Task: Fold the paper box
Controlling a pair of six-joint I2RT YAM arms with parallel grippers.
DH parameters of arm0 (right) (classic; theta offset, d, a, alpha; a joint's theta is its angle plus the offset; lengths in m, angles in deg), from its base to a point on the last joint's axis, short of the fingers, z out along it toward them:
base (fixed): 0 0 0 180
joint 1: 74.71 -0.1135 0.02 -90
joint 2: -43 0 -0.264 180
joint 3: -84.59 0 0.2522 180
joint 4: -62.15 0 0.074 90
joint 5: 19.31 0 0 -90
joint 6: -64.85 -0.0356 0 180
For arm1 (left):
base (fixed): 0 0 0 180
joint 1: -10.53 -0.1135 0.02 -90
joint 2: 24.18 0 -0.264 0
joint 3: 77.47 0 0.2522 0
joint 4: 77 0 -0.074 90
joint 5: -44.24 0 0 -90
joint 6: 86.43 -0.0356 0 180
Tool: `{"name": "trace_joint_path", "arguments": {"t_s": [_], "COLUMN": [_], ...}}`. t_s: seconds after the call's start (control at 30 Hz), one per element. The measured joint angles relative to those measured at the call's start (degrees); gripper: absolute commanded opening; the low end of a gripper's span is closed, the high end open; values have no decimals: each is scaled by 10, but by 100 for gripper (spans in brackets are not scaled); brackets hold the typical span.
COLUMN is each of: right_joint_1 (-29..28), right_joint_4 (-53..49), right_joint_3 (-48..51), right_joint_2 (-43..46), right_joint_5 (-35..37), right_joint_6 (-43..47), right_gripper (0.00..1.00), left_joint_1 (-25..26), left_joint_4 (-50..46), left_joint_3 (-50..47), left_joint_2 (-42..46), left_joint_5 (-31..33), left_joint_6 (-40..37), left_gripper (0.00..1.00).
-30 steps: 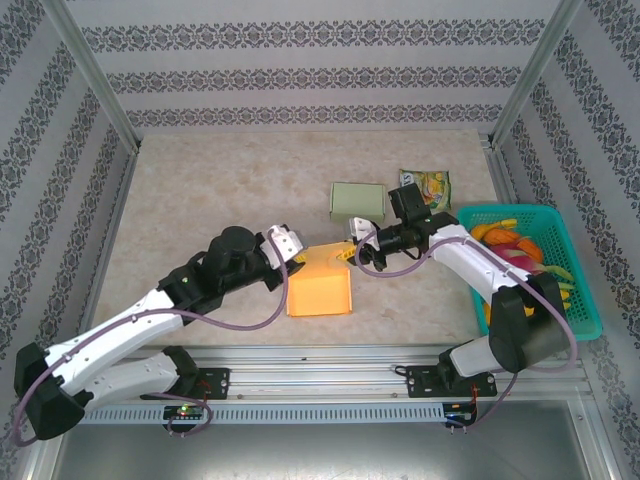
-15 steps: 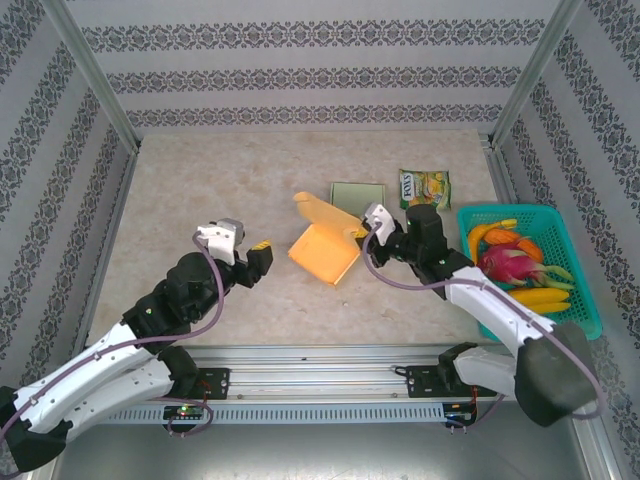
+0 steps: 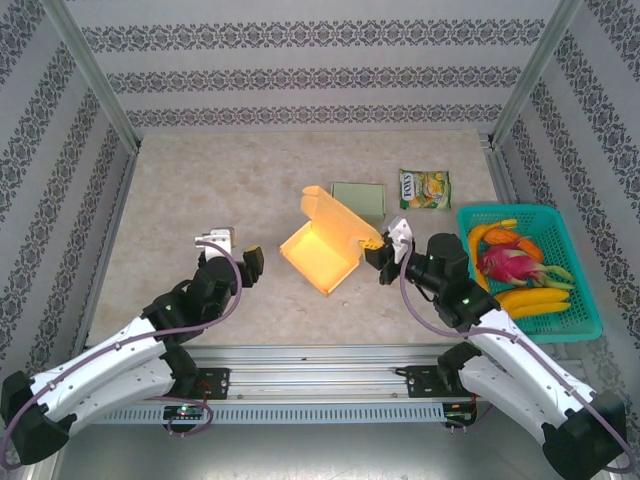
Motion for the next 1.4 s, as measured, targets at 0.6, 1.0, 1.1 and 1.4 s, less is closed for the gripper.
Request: {"name": "trace_joint_path", "arguments": {"t_s": [0.6,1.0,1.1,1.4], "right_joint_1": [-108,-113,-113,-113], "right_joint_4": [4,4,4,15], "right_joint_3": [1,1,1,1], "right_joint_2": [-95,-105,-113,-130], "right_joint_5": [9,33,39,57], "right_joint_6": [62,82,83,87], "right_gripper": [0,0,0,0], "left_joint_1": [-222,-230,-233,-224], "left_joint_4": [81,145,158,224], "left_joint_3": [20,16,7,-7], "left_joint_2": [-161,-213,-223,-248], "left_joint_5": [-278,-356,-377,-454], "left_joint_6": [51,51,49,64], "left_gripper": [73,72,72,72]}}
